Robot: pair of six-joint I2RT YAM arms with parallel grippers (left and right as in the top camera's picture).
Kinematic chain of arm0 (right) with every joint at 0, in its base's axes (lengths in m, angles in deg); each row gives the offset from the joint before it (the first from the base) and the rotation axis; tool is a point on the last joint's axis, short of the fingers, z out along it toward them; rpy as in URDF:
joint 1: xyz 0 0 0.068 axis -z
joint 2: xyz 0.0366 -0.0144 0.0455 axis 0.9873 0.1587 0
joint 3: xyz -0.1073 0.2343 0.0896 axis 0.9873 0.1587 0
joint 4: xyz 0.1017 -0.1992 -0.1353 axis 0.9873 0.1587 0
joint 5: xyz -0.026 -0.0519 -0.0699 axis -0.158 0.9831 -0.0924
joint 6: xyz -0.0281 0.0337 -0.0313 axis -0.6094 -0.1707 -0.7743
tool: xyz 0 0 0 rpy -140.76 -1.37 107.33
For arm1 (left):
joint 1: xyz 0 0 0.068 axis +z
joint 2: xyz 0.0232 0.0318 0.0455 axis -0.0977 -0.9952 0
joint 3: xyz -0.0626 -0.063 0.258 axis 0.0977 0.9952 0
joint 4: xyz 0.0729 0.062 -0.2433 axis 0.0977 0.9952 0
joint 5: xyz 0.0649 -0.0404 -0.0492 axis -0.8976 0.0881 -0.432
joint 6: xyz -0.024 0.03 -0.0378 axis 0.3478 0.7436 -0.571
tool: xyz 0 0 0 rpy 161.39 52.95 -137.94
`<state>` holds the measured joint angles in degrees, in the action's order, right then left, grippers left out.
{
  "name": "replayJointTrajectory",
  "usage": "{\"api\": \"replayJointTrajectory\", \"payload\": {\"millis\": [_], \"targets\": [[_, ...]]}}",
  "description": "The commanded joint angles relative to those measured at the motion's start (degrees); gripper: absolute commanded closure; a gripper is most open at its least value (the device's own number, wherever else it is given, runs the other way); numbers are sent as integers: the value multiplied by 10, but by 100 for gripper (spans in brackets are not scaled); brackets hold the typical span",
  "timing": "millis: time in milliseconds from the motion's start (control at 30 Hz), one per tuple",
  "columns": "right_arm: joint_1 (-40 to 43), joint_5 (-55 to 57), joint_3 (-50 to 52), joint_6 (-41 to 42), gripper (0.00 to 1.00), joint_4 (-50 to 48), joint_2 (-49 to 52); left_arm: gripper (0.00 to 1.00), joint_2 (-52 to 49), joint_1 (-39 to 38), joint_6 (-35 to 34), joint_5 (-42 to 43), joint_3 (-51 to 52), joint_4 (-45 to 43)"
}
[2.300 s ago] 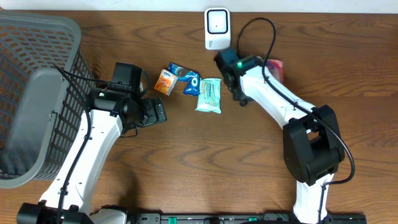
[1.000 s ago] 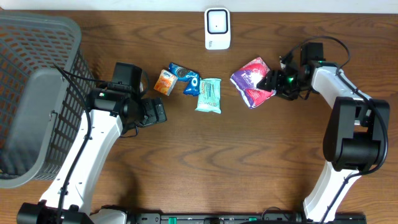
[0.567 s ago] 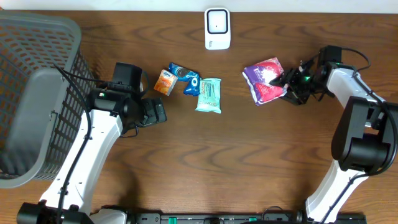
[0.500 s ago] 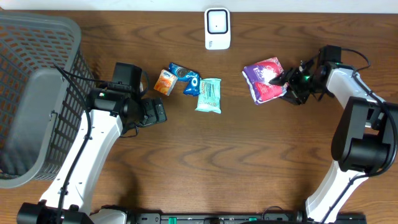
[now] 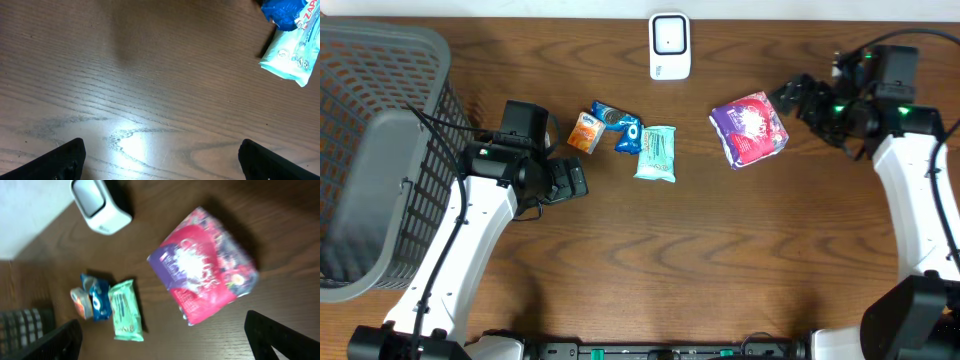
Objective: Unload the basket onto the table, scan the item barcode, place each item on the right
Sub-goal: 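Move the purple pack right and set it on the table, then reach the right gripper to the green wipes pack and grasp it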
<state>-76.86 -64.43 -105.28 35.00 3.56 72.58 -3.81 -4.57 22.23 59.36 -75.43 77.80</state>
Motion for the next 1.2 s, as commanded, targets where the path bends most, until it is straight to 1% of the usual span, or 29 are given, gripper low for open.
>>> {"api": "replayJointTrajectory", "payload": {"millis": [0, 67, 167, 233, 333, 400, 500, 667, 733, 867, 900, 933, 967, 1000, 1167], "targets": [[-60, 7, 3, -29, 9, 0, 13, 2, -1, 1, 3, -3, 5, 2], [-92, 13, 3, -29, 14, -5, 24, 2, -1, 1, 3, -3, 5, 2], [-153, 33, 3, -25, 17, -30, 58, 2, -1, 1, 3, -3, 5, 2], [-186, 58, 3, 1, 11, -45, 86, 2, -1, 1, 3, -3, 5, 2], [-225, 59, 3, 73, 11, -79, 150, 2, -1, 1, 3, -3, 5, 2], [-235, 46, 3, 79, 11, -101, 179, 2, -1, 1, 3, -3, 5, 2], [-248, -8, 3, 79, 15, -141, 227, 2, -1, 1, 3, -3, 5, 2], [-259, -9, 3, 99, 22, -161, 274, 2, -1, 1, 3, -3, 5, 2], [-259, -8, 3, 103, 29, -162, 284, 2, -1, 1, 3, -3, 5, 2], [-264, -5, 3, 113, 46, -161, 303, 2, -1, 1, 3, -3, 5, 2], [-266, -5, 3, 113, 52, -161, 305, 2, -1, 1, 3, -3, 5, 2], [-269, 4, 3, 113, 78, -159, 307, 2, -1, 1, 3, -3, 5, 2], [-270, 8, 3, 113, 91, -159, 307, 2, -1, 1, 3, -3, 5, 2], [-270, 10, 3, 113, 99, -159, 307, 2, -1, 1, 3, -3, 5, 2], [-254, 10, -2, 104, 99, -155, 296, 2, -1, 1, 3, -3, 5, 2]]}}
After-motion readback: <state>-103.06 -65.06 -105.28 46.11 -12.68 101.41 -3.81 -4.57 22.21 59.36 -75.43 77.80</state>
